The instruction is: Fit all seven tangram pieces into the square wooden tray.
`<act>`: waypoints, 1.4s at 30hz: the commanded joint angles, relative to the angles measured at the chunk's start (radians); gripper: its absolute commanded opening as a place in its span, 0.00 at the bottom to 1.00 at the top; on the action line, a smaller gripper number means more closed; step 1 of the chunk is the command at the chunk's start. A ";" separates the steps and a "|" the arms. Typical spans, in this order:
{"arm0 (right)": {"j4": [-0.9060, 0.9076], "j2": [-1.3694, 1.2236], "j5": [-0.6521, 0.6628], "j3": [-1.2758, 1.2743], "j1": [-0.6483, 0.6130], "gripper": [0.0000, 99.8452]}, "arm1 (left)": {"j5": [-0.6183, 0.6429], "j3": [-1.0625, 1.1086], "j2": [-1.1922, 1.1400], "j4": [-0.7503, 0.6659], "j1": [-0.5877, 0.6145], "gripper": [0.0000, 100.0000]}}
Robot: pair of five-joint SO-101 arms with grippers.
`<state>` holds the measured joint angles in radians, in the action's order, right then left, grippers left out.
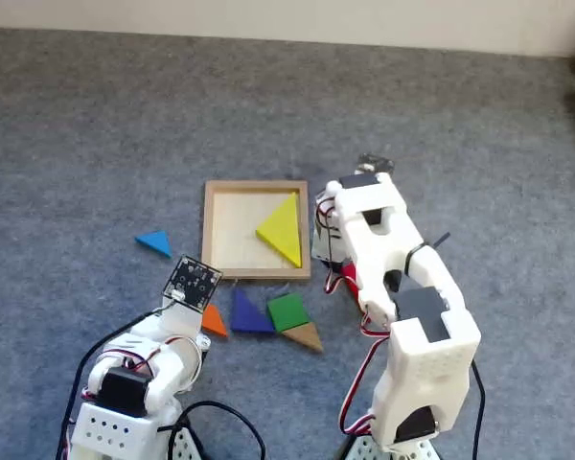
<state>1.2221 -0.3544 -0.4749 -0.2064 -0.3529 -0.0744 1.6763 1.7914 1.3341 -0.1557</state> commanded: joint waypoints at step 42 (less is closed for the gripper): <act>0.044 0.222 0.367 0.027 -0.022 0.08 | 0.006 0.021 0.045 0.000 -0.015 0.01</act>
<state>1.2605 -0.2148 -0.1695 -0.2140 -0.3636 -0.0744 1.6763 1.7914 1.3341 -0.1557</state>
